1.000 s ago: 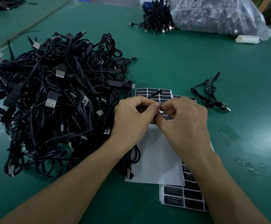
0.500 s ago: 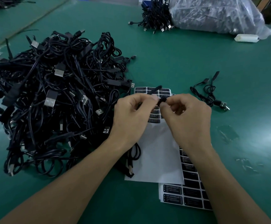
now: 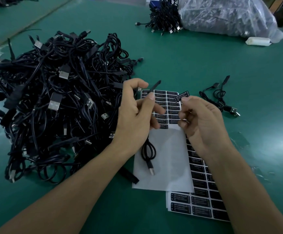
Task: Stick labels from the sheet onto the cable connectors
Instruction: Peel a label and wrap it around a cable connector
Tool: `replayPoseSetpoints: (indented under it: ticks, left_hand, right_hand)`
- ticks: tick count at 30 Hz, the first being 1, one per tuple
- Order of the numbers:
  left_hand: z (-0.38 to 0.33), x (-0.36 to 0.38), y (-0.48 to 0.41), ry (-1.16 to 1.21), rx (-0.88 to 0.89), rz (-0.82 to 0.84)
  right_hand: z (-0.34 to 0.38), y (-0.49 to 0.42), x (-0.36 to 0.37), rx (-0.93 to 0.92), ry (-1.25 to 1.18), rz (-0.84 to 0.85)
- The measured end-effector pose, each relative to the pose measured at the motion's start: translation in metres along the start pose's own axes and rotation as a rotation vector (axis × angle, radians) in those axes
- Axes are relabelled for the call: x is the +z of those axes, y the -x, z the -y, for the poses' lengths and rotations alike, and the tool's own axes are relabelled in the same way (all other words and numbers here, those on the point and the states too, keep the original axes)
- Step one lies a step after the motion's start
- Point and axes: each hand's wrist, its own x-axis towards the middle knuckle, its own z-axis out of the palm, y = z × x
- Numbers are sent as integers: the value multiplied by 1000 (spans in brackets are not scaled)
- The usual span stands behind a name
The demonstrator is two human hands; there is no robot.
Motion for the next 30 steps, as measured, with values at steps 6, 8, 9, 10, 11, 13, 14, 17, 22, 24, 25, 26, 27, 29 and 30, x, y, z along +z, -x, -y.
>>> replayPoseSetpoints:
  ticks: [6,8,9,10,11,13,14,17,22,24,25,26,27,29,30]
  left_hand:
    - [-3,3,-2,22,-46,-6]
    - [-5,4,-1,34,-34,5]
    - [-5,4,-1,37,-28,11]
    - [-5,4,-1,45,-28,17]
    - [-4,4,-1,55,-28,21]
    - [-3,4,-2,61,-19,21]
    - [-3,3,-2,54,-14,23]
    - [-3,3,-2,39,-13,60]
    - [-2,3,-2,23,-38,81]
    - [-1,3,-2,-55,-47,82]
    - [0,3,-1,-99,-49,89]
    - [1,4,0,-135,-51,99]
    - [2,4,0,-162,-53,108]
    - [2,3,0,-196,-57,107]
    - [3,3,-1,-202,-64,98]
  right_hand:
    - [1,1,-1,-47,-30,-18]
    - [0,1,0,-64,-41,-9]
    - [0,2,0,-76,-45,-2]
    - [1,2,1,-87,-43,6]
    - [0,3,1,-98,-42,11]
    - [0,3,2,-116,-44,3]
    - [0,3,1,-123,-41,-8]
    - [0,0,-1,-129,-27,-24]
    - [-1,-1,-3,-149,-5,-2]
    - [-2,-1,-2,-160,7,-15]
    - [-2,-1,-2,-168,6,-16]
    - [-1,-1,-1,-176,9,-16]
    - [-1,-1,-1,-190,25,-17]
    - [-1,0,0,-229,82,-32]
    - [-1,1,1,-246,107,-48]
